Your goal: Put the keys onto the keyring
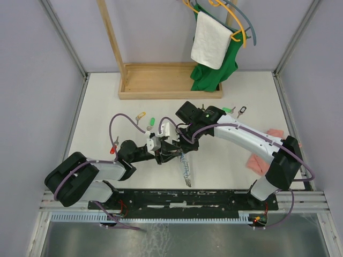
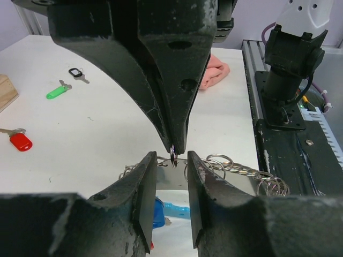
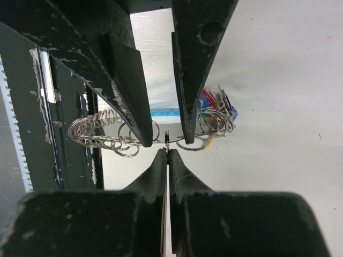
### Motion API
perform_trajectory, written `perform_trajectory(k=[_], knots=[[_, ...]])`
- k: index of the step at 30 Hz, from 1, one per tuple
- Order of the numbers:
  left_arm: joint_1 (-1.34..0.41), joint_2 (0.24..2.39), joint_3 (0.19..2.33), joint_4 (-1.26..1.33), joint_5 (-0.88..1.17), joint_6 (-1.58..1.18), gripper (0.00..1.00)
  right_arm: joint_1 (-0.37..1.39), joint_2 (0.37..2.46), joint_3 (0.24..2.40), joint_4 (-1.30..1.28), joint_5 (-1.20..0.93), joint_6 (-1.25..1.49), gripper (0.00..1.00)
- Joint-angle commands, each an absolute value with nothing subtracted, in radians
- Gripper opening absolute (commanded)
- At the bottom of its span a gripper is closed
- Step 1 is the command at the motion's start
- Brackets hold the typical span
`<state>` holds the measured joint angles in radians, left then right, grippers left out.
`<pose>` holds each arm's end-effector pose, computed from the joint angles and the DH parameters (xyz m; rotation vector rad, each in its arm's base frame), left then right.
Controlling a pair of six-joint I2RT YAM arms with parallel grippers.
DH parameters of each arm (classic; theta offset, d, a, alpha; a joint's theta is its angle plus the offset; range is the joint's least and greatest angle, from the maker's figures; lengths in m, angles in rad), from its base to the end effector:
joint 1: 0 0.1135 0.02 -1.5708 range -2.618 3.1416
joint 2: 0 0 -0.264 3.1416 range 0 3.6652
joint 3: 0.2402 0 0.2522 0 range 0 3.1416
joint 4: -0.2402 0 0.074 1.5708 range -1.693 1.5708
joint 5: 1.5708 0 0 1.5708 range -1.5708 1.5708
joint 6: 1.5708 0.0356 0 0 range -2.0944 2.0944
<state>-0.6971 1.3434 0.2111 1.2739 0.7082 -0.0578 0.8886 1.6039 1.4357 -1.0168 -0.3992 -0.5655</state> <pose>0.1529 -0.1582 0.1887 1.0349 1.1741 -1.1065 0.1913 0.2575 0.2965 -1.9141 1.9877 0.6371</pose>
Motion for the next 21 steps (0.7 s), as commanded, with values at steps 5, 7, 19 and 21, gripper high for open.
perform_trajectory(k=[5,7,19,21], knots=[[-0.699,1.364,0.251,1.340,0.712,-0.109,0.17,0.899,1.583,1.474,-0.981,-0.409,-0.583,0.01],[-0.699,1.360,0.249,1.337,0.715,-0.103,0.09,0.899,1.562,1.453,-0.954,-0.407,-0.582,0.01],[-0.699,1.365,0.191,1.469,0.652,-0.109,0.03,0.804,1.289,1.139,-0.632,-0.567,-0.510,0.32],[-0.698,1.367,0.187,1.487,0.650,-0.110,0.03,0.795,1.255,1.079,-0.563,-0.579,-0.497,0.33]])
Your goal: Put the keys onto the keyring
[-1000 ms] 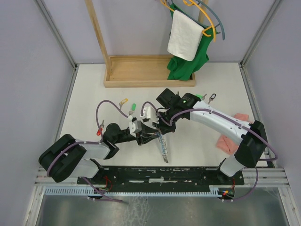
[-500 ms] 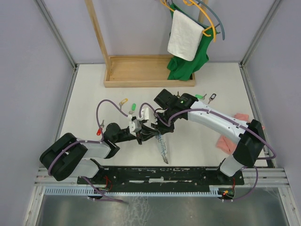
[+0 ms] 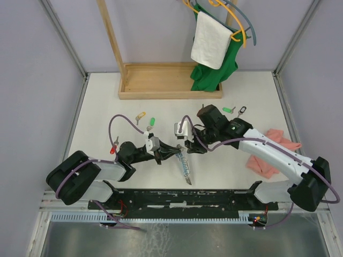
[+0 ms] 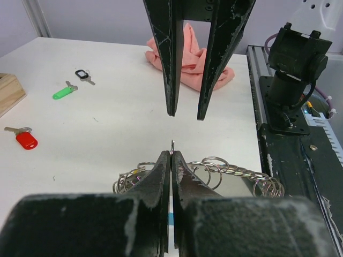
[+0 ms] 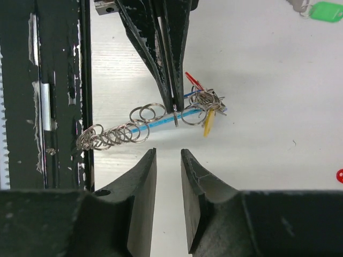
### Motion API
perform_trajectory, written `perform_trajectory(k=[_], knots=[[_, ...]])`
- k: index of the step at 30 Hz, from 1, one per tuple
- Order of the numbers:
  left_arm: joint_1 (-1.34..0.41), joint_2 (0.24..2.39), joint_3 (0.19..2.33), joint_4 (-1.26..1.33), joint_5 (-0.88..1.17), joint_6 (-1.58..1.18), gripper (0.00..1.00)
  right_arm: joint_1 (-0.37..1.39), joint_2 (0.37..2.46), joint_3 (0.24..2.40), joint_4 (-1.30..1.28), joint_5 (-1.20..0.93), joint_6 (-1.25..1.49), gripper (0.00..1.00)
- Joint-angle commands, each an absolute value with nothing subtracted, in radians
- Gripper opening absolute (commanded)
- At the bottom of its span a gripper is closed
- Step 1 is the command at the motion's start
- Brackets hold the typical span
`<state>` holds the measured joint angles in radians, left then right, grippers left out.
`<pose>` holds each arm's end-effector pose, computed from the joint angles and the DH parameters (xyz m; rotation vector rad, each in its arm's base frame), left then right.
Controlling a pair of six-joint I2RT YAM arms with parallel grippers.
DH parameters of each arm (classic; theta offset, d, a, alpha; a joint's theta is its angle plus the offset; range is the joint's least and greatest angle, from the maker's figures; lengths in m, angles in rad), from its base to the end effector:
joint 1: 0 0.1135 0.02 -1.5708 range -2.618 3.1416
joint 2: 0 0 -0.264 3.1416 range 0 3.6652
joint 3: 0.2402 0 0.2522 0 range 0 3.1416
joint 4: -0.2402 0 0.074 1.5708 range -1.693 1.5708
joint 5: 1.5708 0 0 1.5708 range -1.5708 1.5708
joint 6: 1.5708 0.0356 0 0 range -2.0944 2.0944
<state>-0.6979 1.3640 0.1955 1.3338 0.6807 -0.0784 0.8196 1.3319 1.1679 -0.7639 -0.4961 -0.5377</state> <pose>0.1520 -0.1567 0.1867 0.9995 1.1728 -1.1013 0.1733 0.2105 0.3049 -1.7182 1.7977 0.7373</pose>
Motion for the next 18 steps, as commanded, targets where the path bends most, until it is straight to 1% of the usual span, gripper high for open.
perform_trajectory(k=[1,9,13,18], knots=[[-0.699,1.368,0.185,1.495,0.650,-0.110,0.03,0.791,1.242,1.042,-0.531,-0.586,-0.491,0.33],[-0.699,1.365,0.170,1.534,0.666,-0.103,0.03,0.772,1.189,0.897,-0.287,-0.631,-0.425,0.32],[-0.699,1.367,0.170,1.536,0.671,-0.101,0.03,0.772,1.201,0.882,-0.249,-0.648,-0.412,0.31],[-0.699,1.370,0.170,1.547,0.677,-0.102,0.03,0.771,1.219,0.882,-0.244,-0.662,-0.411,0.28]])
